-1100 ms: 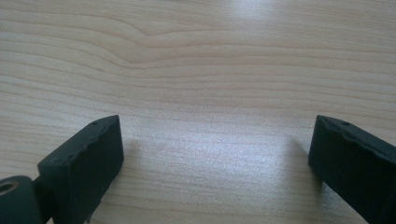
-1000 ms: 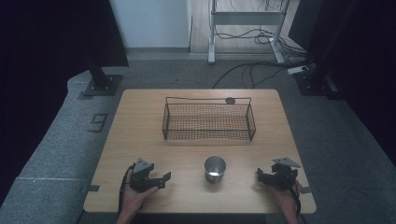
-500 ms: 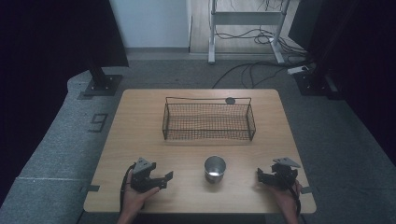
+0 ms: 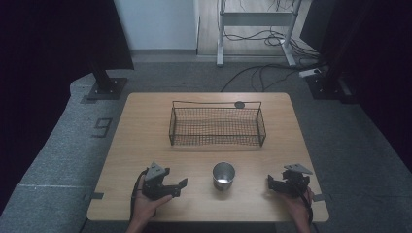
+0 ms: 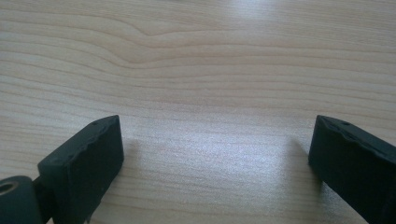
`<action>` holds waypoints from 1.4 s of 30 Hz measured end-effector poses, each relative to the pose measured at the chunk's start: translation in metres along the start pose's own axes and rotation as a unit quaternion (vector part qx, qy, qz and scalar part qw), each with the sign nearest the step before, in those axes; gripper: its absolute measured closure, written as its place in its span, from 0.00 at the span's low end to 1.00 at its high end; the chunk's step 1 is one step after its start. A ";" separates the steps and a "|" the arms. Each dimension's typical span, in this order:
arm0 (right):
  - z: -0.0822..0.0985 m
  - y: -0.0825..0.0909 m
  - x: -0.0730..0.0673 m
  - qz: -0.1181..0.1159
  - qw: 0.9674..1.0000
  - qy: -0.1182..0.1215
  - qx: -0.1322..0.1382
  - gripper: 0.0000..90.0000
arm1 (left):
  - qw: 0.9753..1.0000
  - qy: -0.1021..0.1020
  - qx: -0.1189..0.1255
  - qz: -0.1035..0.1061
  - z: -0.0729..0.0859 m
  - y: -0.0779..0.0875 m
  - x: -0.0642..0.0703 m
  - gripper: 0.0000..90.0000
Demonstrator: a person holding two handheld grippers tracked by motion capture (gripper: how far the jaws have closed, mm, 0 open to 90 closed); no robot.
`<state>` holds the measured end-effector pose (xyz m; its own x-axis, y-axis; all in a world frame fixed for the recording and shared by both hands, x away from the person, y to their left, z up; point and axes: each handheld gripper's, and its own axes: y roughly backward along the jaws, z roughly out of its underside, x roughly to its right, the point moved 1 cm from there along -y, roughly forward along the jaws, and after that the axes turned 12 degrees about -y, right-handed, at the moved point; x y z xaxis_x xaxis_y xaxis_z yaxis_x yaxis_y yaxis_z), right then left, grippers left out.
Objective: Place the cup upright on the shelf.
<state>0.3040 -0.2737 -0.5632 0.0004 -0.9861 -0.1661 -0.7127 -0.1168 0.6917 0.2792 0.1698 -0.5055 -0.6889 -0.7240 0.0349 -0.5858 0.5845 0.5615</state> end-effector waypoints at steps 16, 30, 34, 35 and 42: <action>0.000 0.000 0.000 0.001 1.000 -0.002 0.001 0.04 | 1.000 -0.018 0.003 0.025 -0.020 -0.013 0.020 0.15; 0.000 0.000 0.000 0.001 1.000 -0.002 0.002 0.04 | 0.999 -0.034 -0.002 0.036 -0.031 -0.020 0.031 0.12; 0.000 0.000 0.000 0.001 1.000 -0.002 0.002 0.04 | 0.999 -0.038 -0.002 0.039 -0.033 -0.023 0.034 0.11; 0.000 0.000 0.000 0.001 1.000 -0.002 0.002 0.04 | 0.998 -0.040 -0.002 0.042 -0.036 -0.024 0.037 0.11; 0.000 0.000 0.000 0.001 1.000 -0.002 0.002 0.04 | 0.998 -0.048 -0.003 0.047 -0.040 -0.029 0.043 0.07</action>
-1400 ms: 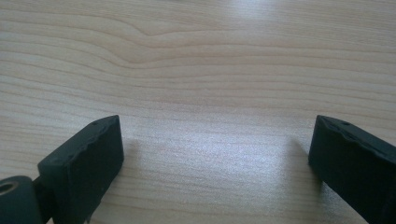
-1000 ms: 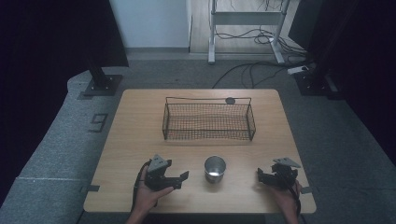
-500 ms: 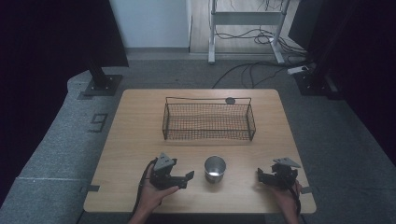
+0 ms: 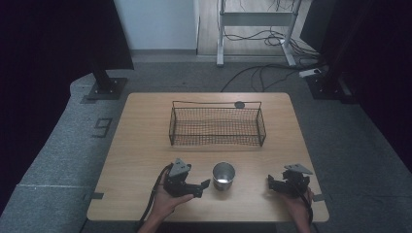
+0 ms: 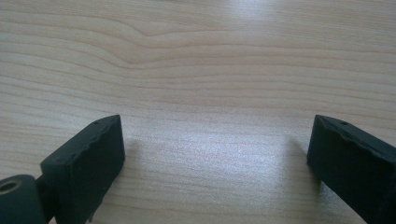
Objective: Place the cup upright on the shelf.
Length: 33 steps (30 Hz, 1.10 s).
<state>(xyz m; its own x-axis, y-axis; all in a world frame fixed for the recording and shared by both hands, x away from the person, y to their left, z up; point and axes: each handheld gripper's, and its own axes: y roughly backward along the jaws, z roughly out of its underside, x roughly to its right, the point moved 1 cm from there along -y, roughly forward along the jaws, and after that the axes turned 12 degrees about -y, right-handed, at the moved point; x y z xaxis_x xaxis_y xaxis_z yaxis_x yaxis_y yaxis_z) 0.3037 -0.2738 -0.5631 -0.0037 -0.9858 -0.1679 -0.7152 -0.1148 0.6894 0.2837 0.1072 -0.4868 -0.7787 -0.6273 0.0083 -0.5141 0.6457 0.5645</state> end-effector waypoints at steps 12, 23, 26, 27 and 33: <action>0.000 0.000 0.000 0.001 1.000 0.000 0.000 0.05 | 1.000 -0.008 -0.007 0.010 -0.006 -0.011 0.006 0.02; 0.000 0.000 0.000 0.001 1.000 0.000 0.000 0.05 | 1.000 -0.011 -0.011 0.014 -0.012 -0.022 0.010 0.01; 0.000 0.000 0.000 0.000 1.000 0.000 0.000 0.05 | 1.000 -0.013 -0.013 0.017 -0.013 -0.026 0.013 0.00; 0.000 0.000 0.000 0.000 1.000 0.000 0.000 0.05 | 1.000 -0.013 -0.014 0.019 -0.014 -0.029 0.014 0.00; 0.000 0.000 0.000 0.001 1.000 -0.001 0.000 0.05 | 0.999 -0.018 -0.018 0.021 -0.019 -0.039 0.018 0.00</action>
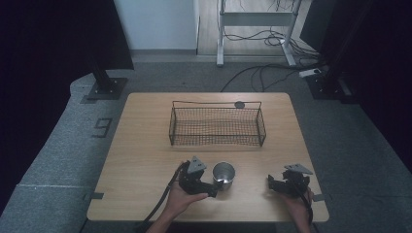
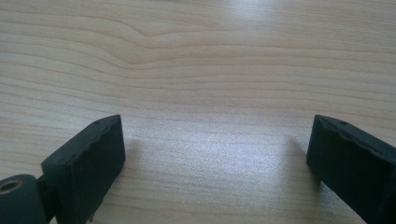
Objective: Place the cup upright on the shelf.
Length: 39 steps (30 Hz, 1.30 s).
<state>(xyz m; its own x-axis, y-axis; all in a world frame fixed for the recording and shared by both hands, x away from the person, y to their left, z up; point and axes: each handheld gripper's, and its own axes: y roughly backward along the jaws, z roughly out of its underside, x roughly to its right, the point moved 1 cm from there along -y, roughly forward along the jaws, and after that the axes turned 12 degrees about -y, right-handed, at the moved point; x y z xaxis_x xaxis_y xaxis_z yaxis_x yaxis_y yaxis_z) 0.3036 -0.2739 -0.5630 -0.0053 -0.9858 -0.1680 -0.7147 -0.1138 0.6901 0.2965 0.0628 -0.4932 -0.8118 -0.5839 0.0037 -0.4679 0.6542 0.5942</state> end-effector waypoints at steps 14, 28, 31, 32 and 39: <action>0.000 0.000 0.000 0.000 1.000 0.001 0.000 0.05 | 1.000 -0.006 -0.014 0.008 -0.006 -0.021 0.006 0.00; 0.000 0.000 0.000 0.000 1.000 0.000 0.000 0.05 | 1.000 -0.006 -0.013 0.013 -0.009 -0.033 0.010 0.00; 0.000 0.000 0.000 0.000 1.000 0.000 0.000 0.05 | 1.000 -0.008 -0.016 0.014 -0.010 -0.036 0.011 0.01; 0.000 0.000 0.000 0.000 1.000 0.000 0.000 0.05 | 1.000 -0.007 -0.017 0.014 -0.010 -0.037 0.011 0.01; 0.000 0.000 0.000 0.000 1.000 0.000 0.000 0.05 | 1.000 -0.006 -0.020 0.010 -0.010 -0.047 0.011 0.04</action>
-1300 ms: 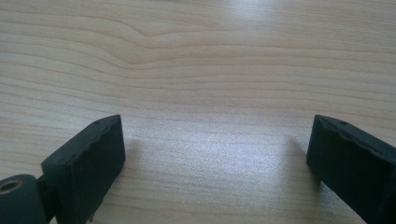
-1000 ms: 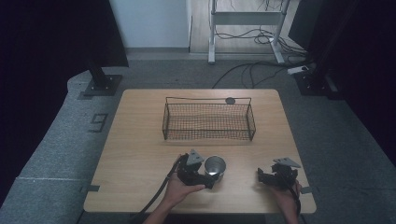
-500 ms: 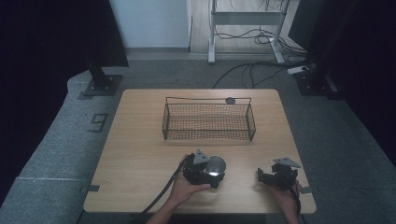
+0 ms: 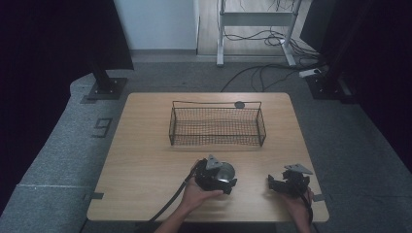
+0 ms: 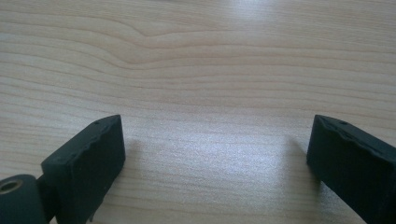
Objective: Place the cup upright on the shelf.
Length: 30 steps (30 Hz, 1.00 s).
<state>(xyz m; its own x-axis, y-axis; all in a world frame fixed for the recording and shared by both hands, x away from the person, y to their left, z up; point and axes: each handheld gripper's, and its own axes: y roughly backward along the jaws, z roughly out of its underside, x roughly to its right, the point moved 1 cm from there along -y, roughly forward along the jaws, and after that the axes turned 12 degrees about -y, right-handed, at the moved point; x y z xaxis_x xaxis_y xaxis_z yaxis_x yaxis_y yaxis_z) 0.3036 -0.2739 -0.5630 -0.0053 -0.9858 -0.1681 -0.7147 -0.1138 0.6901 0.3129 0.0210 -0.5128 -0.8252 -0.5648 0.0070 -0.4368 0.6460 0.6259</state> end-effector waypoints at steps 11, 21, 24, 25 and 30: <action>0.000 0.000 0.000 0.000 1.000 0.001 0.000 0.05 | 1.000 -0.008 0.001 -0.013 0.002 -0.007 0.003 0.14; 0.000 0.000 0.000 0.000 1.000 0.001 0.001 0.05 | 1.000 -0.017 0.002 -0.016 0.002 -0.005 0.004 0.15; 0.000 0.000 0.000 0.000 1.000 0.001 0.001 0.05 | 1.000 -0.017 0.006 -0.017 0.002 -0.003 0.004 0.15; 0.000 0.000 0.000 0.000 1.000 0.001 0.001 0.05 | 1.000 -0.017 0.008 -0.018 0.001 -0.002 0.004 0.15; 0.000 0.000 0.000 0.000 1.000 0.001 0.001 0.05 | 1.000 -0.013 0.016 -0.018 -0.001 0.007 0.001 0.15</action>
<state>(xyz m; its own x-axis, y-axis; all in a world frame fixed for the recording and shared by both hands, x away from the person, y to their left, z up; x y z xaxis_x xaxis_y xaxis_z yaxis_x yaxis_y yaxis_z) 0.3036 -0.2742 -0.5631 -0.0036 -0.9860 -0.1668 -0.7156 -0.1139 0.6892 0.3098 0.0246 -0.5078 -0.8173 -0.5750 -0.0365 -0.4782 0.6416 0.5997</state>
